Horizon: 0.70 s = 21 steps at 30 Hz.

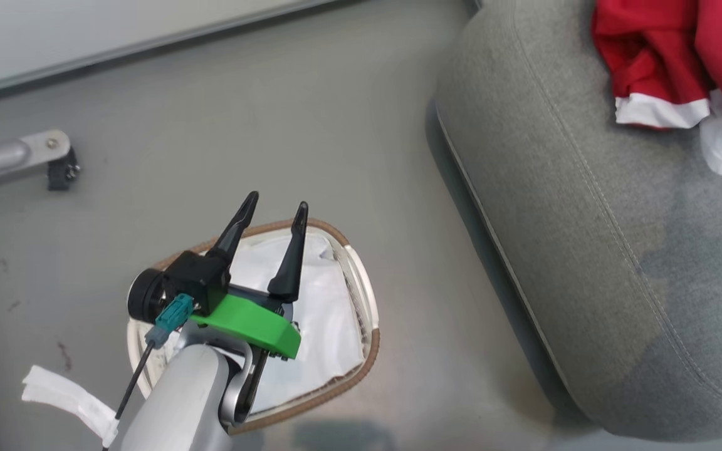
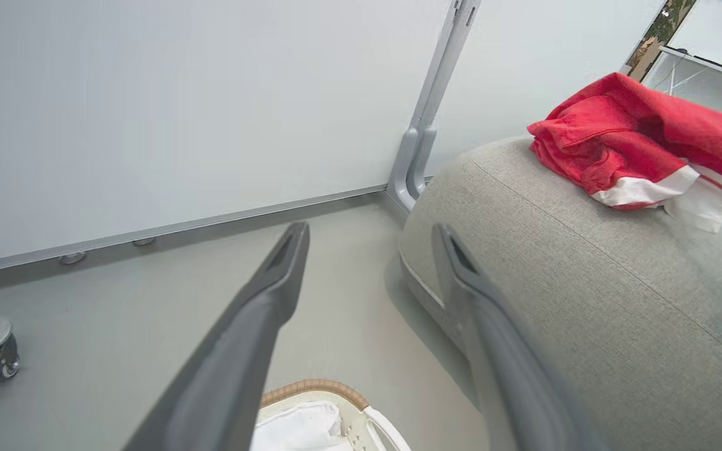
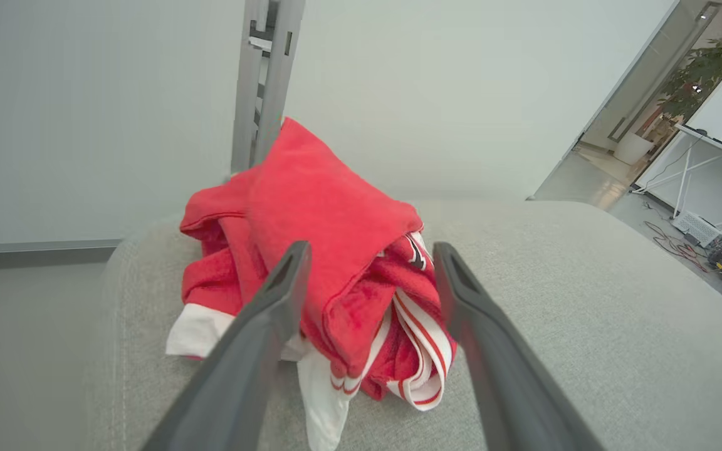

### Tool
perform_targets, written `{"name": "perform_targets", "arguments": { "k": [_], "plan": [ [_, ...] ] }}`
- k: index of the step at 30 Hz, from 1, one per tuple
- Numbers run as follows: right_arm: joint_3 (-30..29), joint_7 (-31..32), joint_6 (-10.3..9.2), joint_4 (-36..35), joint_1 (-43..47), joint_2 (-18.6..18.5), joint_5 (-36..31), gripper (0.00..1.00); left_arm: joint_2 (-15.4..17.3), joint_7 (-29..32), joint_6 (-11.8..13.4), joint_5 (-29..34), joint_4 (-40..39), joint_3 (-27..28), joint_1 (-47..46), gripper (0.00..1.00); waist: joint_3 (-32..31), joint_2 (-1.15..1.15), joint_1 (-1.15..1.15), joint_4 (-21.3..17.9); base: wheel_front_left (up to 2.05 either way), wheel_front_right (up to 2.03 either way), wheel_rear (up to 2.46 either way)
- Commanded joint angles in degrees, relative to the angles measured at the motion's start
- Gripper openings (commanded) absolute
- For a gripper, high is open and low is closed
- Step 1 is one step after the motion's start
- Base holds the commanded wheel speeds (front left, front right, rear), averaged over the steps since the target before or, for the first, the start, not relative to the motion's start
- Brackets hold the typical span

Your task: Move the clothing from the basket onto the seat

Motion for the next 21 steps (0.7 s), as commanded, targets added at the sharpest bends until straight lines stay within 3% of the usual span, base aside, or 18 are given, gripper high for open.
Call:
{"name": "perform_targets", "arguments": {
  "k": [1, 13, 21],
  "plan": [
    [0.36, -0.14, -0.08, -0.48, 0.96, -0.55, -0.40, 1.00, -0.40, 0.05, -0.28, 0.61, 0.04, 0.77, 1.65, 1.00, -5.70, 0.00, 0.00, 3.30, 0.00, 0.00, 0.00],
    [8.84, -0.14, -0.08, 1.06, 1.40, 3.36, 1.58, 1.00, -3.26, 0.05, 2.74, 3.12, 1.61, 12.33, 8.88, 1.00, -14.32, 0.00, 0.00, 10.77, 0.00, 0.00, 0.00],
    [11.39, -0.13, -0.07, -0.76, 5.67, 9.55, 2.90, 1.00, -3.72, 0.05, 2.67, 3.70, 0.86, 19.44, 14.15, 1.00, -17.13, 0.00, 0.00, 14.89, 0.00, 0.00, 0.00]
  ]
}}
